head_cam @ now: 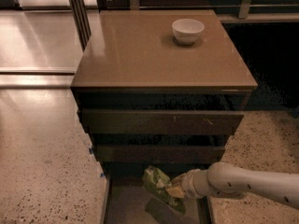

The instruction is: Pick green rice chip bag from bottom drawer and place on counter

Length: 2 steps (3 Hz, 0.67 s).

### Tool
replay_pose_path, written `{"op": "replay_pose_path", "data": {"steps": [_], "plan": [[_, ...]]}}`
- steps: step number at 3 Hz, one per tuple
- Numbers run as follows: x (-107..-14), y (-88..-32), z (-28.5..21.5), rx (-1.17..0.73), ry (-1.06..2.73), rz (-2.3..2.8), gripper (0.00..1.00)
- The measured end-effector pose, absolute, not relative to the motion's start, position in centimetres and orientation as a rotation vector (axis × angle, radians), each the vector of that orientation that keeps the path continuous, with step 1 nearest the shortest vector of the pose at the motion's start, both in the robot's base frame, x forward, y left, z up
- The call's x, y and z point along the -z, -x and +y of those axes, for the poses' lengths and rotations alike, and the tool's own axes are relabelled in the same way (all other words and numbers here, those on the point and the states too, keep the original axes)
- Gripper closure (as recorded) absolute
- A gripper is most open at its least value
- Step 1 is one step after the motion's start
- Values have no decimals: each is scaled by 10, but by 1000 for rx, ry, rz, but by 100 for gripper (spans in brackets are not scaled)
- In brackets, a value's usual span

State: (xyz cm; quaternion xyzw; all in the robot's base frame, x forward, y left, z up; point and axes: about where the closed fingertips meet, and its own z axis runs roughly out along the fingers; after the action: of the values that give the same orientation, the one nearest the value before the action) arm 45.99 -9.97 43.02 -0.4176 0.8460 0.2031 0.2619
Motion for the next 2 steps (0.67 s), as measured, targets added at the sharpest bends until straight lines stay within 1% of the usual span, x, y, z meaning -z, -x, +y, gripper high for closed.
{"op": "replay_pose_path", "data": {"steps": [2], "plan": [[-512, -421, -29, -392, 1328, 2211, 100]]}}
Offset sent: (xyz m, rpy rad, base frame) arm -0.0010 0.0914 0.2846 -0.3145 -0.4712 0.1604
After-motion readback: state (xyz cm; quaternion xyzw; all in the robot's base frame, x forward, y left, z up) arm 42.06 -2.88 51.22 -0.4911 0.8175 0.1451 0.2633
